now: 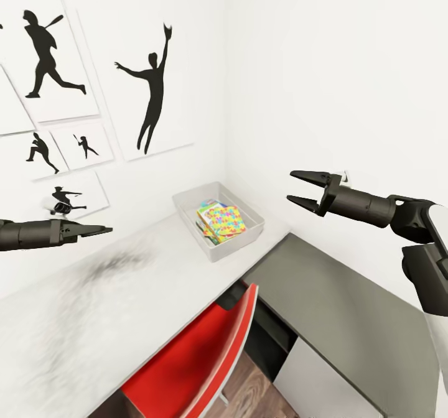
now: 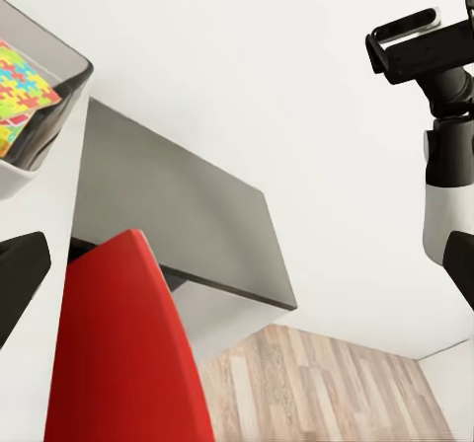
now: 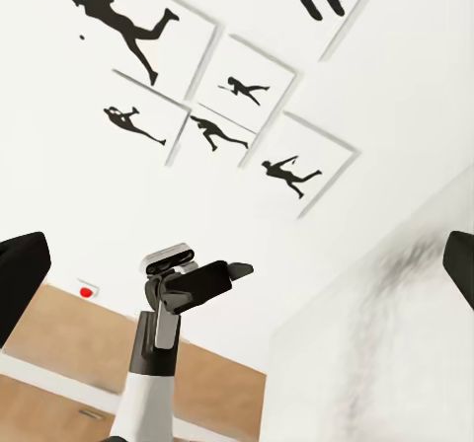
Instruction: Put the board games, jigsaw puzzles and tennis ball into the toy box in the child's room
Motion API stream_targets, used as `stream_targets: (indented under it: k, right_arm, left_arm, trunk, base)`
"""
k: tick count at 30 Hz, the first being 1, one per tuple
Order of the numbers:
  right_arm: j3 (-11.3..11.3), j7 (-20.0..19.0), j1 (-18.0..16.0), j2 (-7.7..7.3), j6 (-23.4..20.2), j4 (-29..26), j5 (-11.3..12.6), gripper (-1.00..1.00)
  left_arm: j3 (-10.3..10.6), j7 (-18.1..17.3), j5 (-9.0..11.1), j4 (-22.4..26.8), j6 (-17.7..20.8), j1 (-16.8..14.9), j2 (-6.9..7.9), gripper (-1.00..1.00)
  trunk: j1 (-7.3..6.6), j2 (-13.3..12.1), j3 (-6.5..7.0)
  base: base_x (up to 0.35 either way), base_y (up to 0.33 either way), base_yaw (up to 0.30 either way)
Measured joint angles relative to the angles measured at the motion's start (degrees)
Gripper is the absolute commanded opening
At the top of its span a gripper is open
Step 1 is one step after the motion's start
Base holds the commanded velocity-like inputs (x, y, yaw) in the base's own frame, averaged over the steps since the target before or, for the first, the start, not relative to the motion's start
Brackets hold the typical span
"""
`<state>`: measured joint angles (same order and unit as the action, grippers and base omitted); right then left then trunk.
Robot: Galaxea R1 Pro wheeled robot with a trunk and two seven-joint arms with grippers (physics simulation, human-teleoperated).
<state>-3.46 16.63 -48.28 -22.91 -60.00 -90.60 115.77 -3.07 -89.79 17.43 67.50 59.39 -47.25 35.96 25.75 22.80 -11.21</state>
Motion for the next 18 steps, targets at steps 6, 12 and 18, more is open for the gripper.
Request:
stream_targets:
  k: [6,12,18]
  right_arm:
    - [0.1,0.0,0.0,-0.03,0.0,0.0,0.0,1.00]
    - [0.1,0.0,0.0,-0.08,0.0,0.0,0.0,1.00]
    - [0.2,0.0,0.0,-0.09,0.0,0.0,0.0,1.00]
  left_arm:
    - [0.0,0.0,0.0,0.0,0.0,0.0,0.02,1.00]
    - [0.0,0.0,0.0,0.0,0.0,0.0,0.01,1.00]
    - [0.0,0.0,0.0,0.0,0.0,0.0,0.03,1.00]
  trunk:
    - [0.00,0.0,0.53]
    - [0.00,0.0,1.06]
    - [0.00,0.0,1.58]
  base:
    - [-0.044,0.111,-0.179]
    - [-0.071,0.155,-0.180]
    - [-0.027,0.066,-0.182]
